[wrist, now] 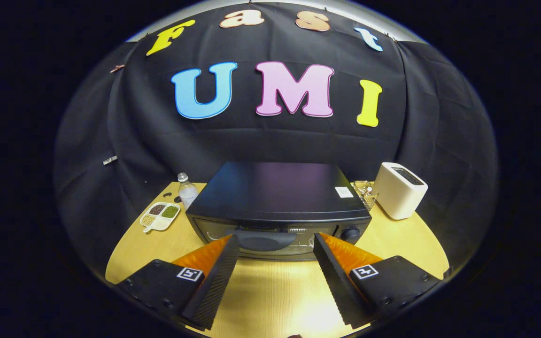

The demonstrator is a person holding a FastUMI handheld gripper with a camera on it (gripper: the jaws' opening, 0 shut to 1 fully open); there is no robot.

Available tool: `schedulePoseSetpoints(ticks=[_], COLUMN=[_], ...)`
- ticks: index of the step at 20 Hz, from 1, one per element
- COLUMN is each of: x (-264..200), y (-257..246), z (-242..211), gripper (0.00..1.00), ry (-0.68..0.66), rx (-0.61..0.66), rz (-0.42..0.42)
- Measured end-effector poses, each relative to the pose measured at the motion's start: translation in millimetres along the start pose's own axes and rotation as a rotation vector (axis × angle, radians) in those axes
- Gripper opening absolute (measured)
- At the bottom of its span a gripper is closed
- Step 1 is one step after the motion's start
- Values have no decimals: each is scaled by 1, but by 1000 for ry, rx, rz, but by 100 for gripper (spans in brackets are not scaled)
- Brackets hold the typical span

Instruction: Open the toaster oven, put the food inside, and close the toaster oven door.

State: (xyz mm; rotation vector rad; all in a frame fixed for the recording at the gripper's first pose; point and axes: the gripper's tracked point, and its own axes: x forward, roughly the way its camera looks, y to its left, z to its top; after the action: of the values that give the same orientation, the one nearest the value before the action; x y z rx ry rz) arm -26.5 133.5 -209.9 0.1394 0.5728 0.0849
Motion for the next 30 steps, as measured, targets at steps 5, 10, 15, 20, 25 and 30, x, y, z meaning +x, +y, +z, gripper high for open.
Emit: schedulePoseSetpoints(ticks=[5,10,15,20,25,30], x=[-29,-58,-85,-107,-129,-142], y=[-19,-45,-77,-103,-118,-131], z=[45,99,145,179,197,196], gripper=[99,99,98,98,98,99], ry=[-89,-205,-306,-376,-418,-434], rx=[13,55,35,-6,-17,-46], rz=[11,7,-18,-57,-82,-117])
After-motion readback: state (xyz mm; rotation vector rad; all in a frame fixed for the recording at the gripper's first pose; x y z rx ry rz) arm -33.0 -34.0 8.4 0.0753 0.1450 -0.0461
